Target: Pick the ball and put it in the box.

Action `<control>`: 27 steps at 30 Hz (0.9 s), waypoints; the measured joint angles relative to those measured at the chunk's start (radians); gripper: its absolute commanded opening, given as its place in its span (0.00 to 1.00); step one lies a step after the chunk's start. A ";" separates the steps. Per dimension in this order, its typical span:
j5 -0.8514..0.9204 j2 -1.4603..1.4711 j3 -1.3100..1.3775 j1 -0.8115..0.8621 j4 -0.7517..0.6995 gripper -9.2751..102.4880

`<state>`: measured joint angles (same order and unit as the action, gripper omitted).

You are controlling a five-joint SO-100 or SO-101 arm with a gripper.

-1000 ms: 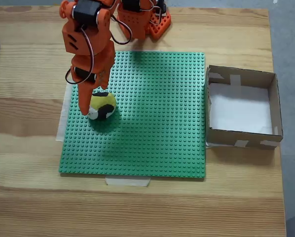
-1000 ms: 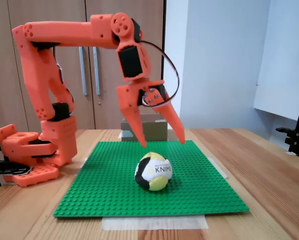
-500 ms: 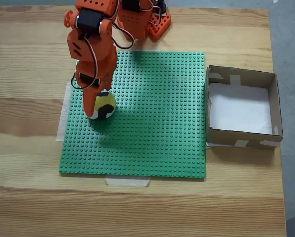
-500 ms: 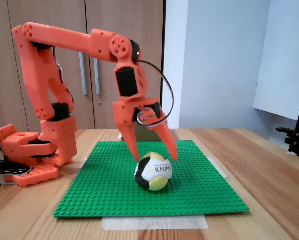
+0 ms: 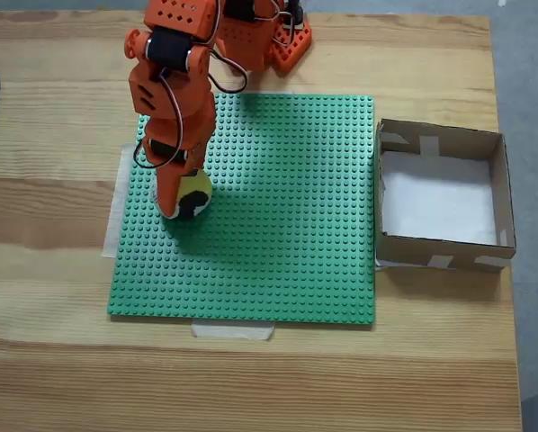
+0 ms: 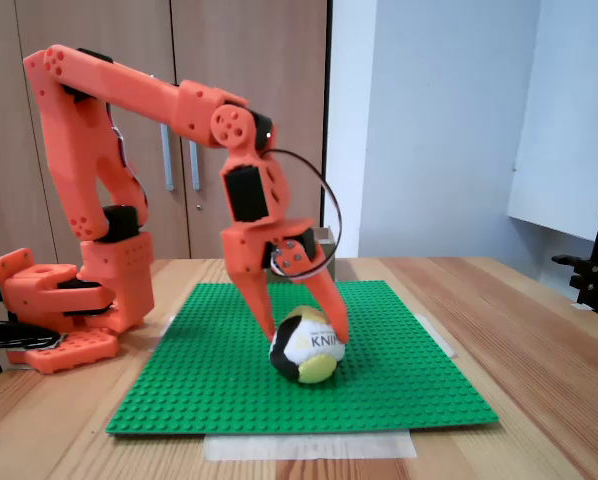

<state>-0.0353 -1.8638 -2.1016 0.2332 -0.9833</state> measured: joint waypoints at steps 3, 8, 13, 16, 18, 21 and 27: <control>0.005 0.000 -0.017 0.005 0.034 0.38; 0.014 -0.002 -0.040 0.005 0.074 0.36; 0.026 -0.002 -0.044 0.005 0.097 0.34; 0.040 -0.002 -0.044 0.005 0.107 0.30; 0.049 -0.002 -0.044 0.005 0.117 0.28; 0.061 -0.002 -0.044 0.005 0.121 0.23; 0.074 -0.018 -0.043 0.005 0.123 0.18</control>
<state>0.0383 -1.8822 -2.1445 0.2378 -0.8606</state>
